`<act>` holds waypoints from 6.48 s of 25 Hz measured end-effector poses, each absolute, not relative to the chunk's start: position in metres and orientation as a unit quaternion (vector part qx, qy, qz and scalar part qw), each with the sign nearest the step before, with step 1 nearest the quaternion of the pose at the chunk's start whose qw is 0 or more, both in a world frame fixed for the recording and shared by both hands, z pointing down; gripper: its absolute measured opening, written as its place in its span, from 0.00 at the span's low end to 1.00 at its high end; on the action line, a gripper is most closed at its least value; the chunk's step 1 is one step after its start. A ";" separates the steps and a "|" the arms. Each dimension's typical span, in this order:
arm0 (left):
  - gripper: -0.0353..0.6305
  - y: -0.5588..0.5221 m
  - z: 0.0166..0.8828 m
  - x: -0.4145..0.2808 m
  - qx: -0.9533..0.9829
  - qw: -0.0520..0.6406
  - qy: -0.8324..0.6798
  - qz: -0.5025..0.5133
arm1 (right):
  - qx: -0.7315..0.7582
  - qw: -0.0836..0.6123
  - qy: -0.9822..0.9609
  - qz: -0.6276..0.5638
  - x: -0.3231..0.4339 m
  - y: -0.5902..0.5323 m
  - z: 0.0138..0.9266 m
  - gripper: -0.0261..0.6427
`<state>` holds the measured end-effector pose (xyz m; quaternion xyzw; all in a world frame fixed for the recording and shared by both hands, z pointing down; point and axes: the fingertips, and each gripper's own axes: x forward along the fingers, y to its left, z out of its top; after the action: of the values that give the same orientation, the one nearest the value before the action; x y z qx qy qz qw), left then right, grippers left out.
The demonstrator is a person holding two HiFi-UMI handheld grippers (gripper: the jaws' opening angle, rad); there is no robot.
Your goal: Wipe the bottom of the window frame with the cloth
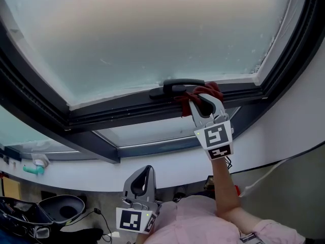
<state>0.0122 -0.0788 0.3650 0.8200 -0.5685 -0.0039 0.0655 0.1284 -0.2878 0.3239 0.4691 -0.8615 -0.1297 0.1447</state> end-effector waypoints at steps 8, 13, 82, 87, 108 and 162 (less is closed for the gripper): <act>0.05 -0.080 0.365 0.014 0.820 0.065 -0.569 -0.003 | 0.478 0.143 -0.857 -0.127 0.140 -0.291 0.324 0.14; 0.05 -0.080 0.365 0.017 0.821 0.064 -0.568 -0.003 | 0.483 0.142 -0.855 -0.125 0.148 -0.292 0.324 0.14; 0.05 -0.084 0.365 0.045 0.819 0.067 -0.570 -0.007 | 0.534 0.129 -0.830 -0.103 0.233 -0.311 0.323 0.14; 0.05 -0.084 0.366 0.046 0.818 0.067 -0.571 -0.006 | 0.538 0.129 -0.827 -0.101 0.241 -0.313 0.324 0.14; 0.05 -0.095 0.369 0.058 0.822 0.070 -0.565 -0.003 | 0.563 0.122 -0.812 -0.094 0.279 -0.322 0.325 0.14; 0.05 -0.070 0.360 -0.005 0.846 0.082 -0.526 0.004 | 0.433 0.101 -0.892 -0.080 0.087 -0.259 0.321 0.14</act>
<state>-0.0046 -0.0696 0.3598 0.8464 -0.5262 0.0039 0.0823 0.0870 -0.2590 0.3215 0.4335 -0.8919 -0.0799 0.1010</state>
